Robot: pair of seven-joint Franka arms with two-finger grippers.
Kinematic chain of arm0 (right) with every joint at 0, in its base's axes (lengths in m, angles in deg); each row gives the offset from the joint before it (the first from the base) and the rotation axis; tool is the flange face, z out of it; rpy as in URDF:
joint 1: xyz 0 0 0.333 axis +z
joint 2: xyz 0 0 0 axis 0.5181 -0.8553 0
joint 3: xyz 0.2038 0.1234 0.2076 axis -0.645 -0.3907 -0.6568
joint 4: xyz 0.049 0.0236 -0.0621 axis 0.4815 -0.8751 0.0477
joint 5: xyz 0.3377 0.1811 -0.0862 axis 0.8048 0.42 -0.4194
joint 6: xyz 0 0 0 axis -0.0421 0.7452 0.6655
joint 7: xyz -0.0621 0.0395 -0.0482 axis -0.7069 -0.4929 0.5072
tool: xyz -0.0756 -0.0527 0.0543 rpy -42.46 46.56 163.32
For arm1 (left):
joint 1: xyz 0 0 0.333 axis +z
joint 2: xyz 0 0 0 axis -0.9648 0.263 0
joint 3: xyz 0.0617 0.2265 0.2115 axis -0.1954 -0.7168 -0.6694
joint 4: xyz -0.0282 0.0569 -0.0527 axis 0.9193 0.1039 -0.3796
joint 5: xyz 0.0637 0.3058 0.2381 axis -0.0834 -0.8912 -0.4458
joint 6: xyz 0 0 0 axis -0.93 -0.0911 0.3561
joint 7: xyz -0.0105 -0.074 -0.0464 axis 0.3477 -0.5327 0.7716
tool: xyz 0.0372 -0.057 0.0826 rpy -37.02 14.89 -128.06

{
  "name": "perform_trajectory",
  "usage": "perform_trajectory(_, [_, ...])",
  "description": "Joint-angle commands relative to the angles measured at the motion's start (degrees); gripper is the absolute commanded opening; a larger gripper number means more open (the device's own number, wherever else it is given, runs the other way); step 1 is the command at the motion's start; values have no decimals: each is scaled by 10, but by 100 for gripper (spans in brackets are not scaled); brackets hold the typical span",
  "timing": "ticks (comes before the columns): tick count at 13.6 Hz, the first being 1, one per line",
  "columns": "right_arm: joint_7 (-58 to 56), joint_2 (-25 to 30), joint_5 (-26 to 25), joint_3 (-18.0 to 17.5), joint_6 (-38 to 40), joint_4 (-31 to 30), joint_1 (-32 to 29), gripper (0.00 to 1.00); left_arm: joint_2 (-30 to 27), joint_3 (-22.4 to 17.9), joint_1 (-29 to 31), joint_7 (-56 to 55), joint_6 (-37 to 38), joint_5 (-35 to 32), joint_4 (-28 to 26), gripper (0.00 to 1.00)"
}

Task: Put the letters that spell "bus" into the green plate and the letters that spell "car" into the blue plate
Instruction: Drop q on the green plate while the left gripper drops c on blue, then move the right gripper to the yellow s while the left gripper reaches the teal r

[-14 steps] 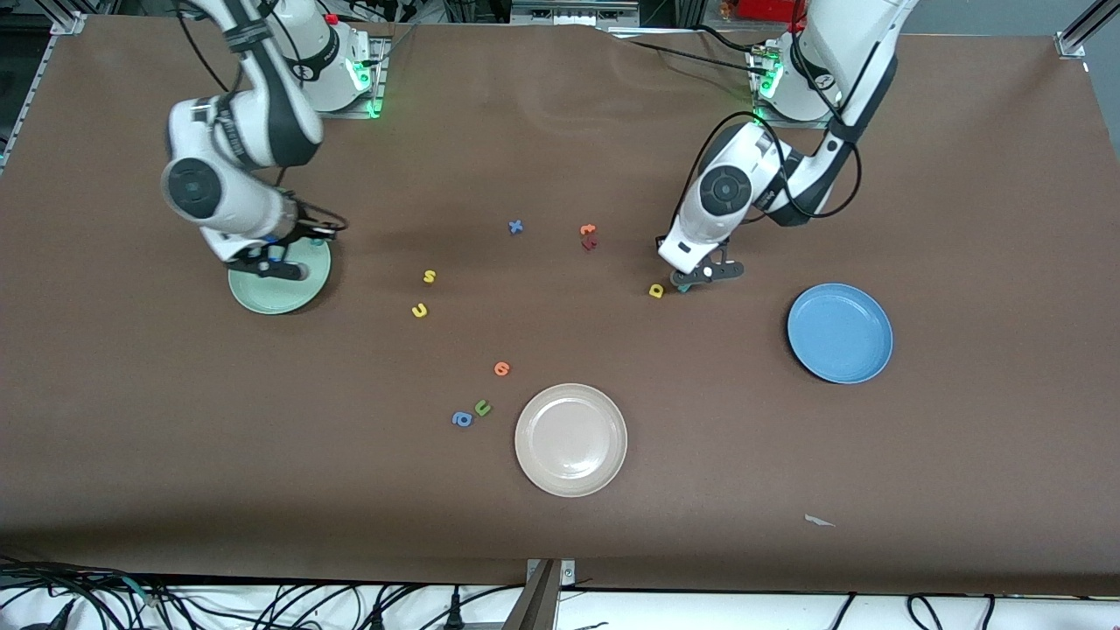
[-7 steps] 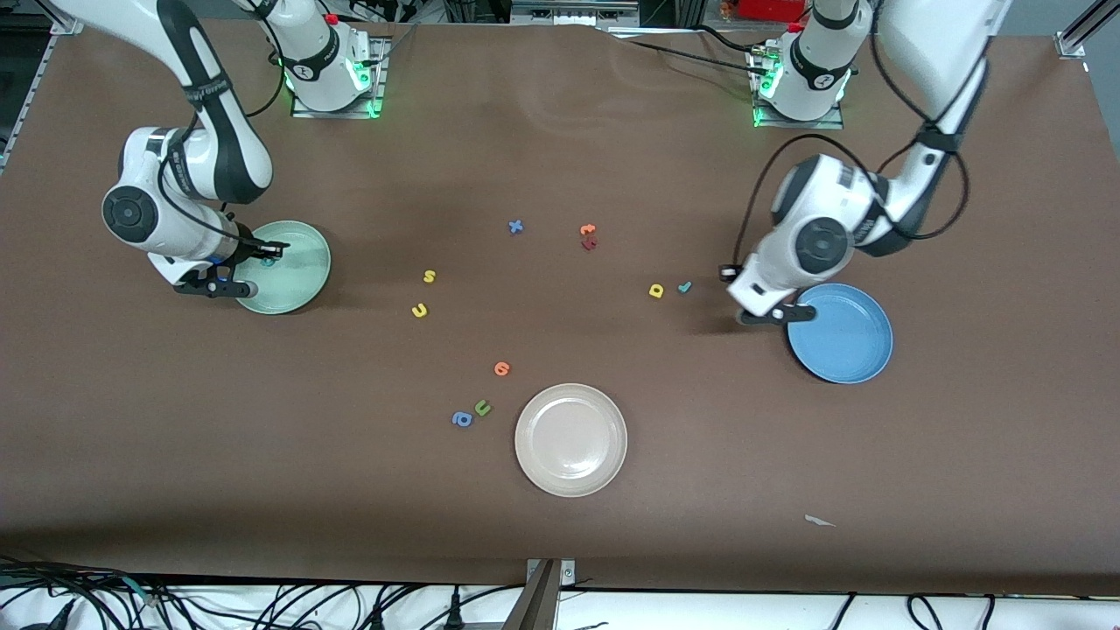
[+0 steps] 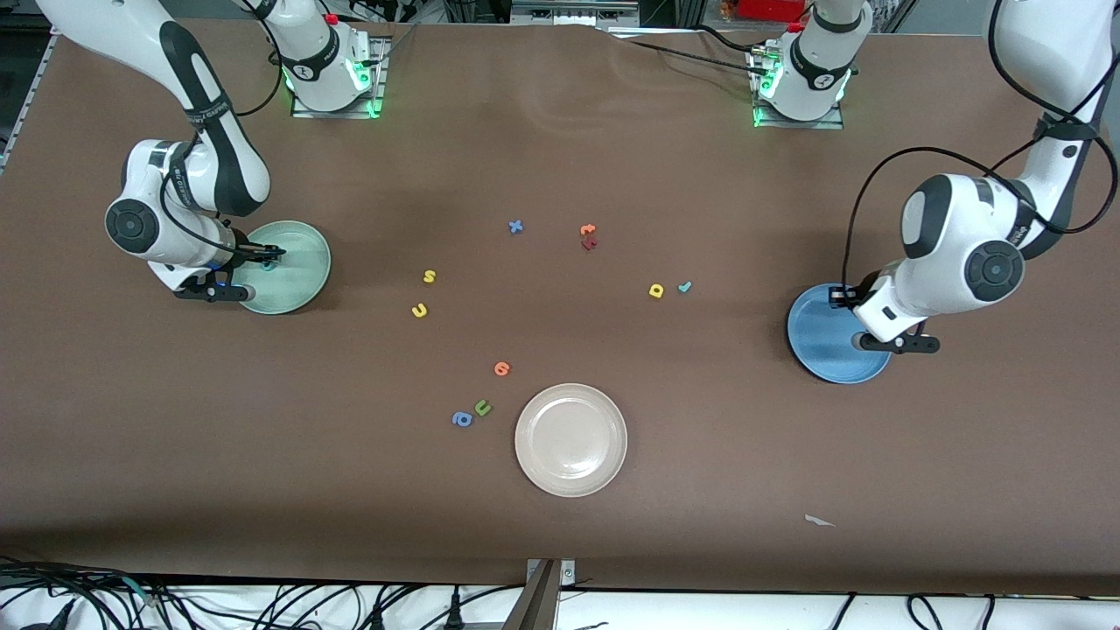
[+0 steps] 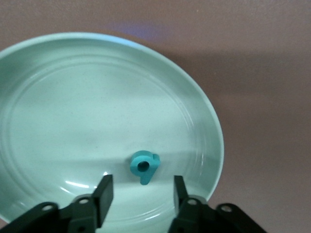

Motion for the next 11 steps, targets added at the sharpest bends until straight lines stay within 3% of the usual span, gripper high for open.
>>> perform_trajectory(1, [21, 38, -2, -3, 41, 3, 7, 99, 18, 8, 2, 2, -17, -25, 8, 100])
perform_trajectory(4, [124, 78, -1, -84, 75, 7, 8, 99, 14, 13, 0, -9, -15, -21, 10, 100])
perform_trajectory(7, [245, 82, 4, -169, 75, 21, 8, 99, 18, 32, -14, -64, -22, -9, 10, 100])
perform_trajectory(11, [433, 39, 4, -274, 53, 59, 13, 99, 27, 92, -42, -225, -137, -7, -52, 100])
